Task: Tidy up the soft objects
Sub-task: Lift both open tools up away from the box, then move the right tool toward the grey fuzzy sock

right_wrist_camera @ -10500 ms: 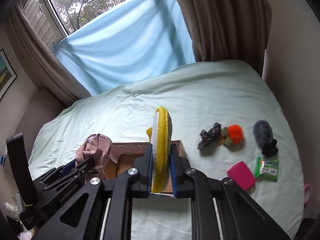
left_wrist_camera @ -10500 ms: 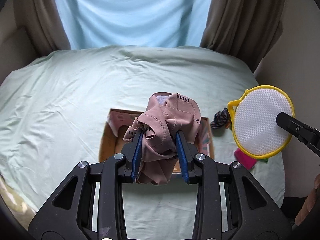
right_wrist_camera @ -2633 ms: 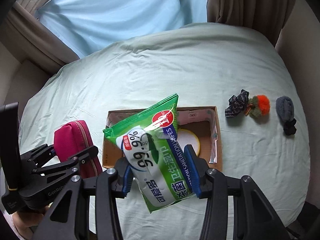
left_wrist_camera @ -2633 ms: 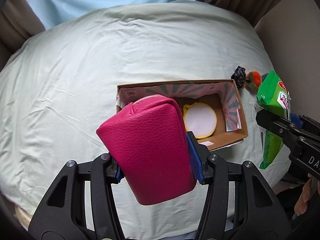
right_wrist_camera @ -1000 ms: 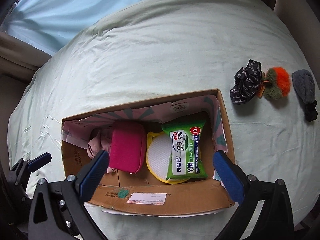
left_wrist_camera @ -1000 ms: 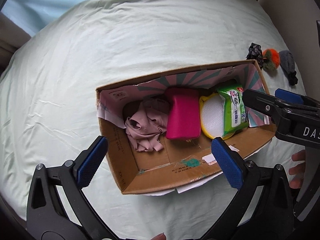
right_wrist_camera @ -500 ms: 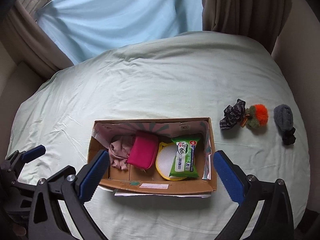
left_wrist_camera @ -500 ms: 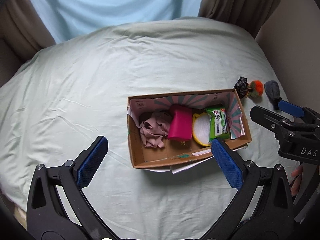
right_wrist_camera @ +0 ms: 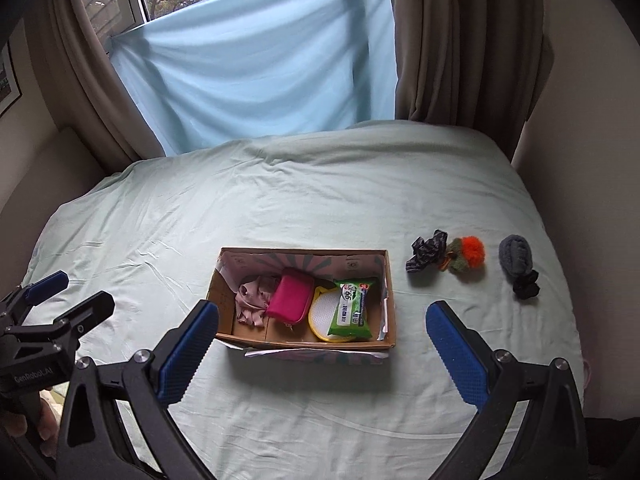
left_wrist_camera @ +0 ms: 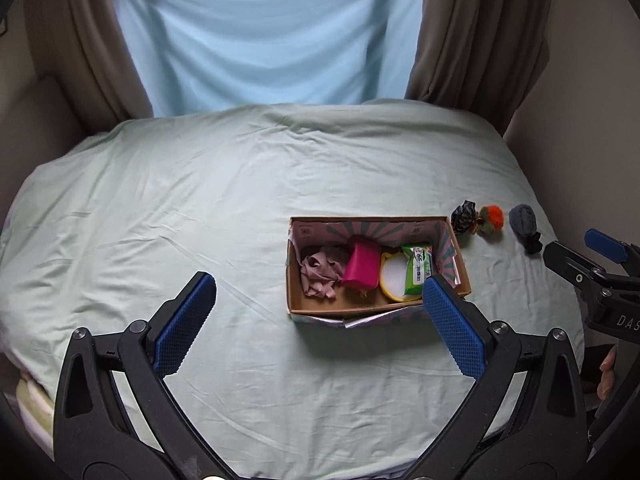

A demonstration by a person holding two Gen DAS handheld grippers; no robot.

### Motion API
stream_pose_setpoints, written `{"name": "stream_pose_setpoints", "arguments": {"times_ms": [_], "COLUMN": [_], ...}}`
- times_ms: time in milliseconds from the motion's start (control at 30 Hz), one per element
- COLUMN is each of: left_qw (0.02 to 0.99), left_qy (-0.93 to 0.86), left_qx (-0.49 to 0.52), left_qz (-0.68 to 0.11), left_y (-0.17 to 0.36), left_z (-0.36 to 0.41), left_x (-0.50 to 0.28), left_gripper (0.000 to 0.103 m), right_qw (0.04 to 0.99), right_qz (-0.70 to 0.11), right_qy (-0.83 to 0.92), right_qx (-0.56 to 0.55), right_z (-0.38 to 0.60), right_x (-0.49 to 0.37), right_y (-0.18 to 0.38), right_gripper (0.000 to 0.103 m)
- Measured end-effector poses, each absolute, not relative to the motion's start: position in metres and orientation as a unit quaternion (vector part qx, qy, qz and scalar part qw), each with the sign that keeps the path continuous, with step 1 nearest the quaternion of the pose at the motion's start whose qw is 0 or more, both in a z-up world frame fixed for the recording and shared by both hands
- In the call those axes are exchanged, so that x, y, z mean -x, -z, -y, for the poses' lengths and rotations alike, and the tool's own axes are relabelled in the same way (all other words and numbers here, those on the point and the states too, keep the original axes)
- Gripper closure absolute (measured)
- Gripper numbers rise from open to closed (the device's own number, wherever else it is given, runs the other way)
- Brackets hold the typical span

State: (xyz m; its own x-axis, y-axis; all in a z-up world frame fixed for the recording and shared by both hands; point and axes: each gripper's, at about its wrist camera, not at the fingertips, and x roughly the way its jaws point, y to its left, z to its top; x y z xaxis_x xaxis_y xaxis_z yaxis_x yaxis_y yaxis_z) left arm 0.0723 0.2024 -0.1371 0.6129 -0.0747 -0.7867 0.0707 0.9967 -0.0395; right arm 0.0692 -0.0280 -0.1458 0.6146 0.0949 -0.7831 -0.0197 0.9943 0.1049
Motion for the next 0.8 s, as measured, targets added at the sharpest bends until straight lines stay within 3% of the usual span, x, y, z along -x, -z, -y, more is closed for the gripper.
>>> {"name": "stream_pose_setpoints", "arguments": {"times_ms": [400, 800], "left_qw": [0.917, 0.925], "left_qy": [0.05, 0.067], "left_qx": [0.008, 0.019], "left_qz": [-0.395, -0.374], "left_y": [0.106, 0.094], "left_z": [-0.177, -0.058], "left_x": [-0.043, -0.053], "left_gripper": [0.0, 0.0], "right_qw": [0.919, 0.919], "right_qz": [-0.393, -0.388], "right_qy": [0.007, 0.048], "right_qx": [-0.04, -0.05], "right_z": [0.072, 0.191], "right_x": [-0.015, -0.006], "right_y": [0.104, 0.107], "right_gripper": [0.0, 0.0]}}
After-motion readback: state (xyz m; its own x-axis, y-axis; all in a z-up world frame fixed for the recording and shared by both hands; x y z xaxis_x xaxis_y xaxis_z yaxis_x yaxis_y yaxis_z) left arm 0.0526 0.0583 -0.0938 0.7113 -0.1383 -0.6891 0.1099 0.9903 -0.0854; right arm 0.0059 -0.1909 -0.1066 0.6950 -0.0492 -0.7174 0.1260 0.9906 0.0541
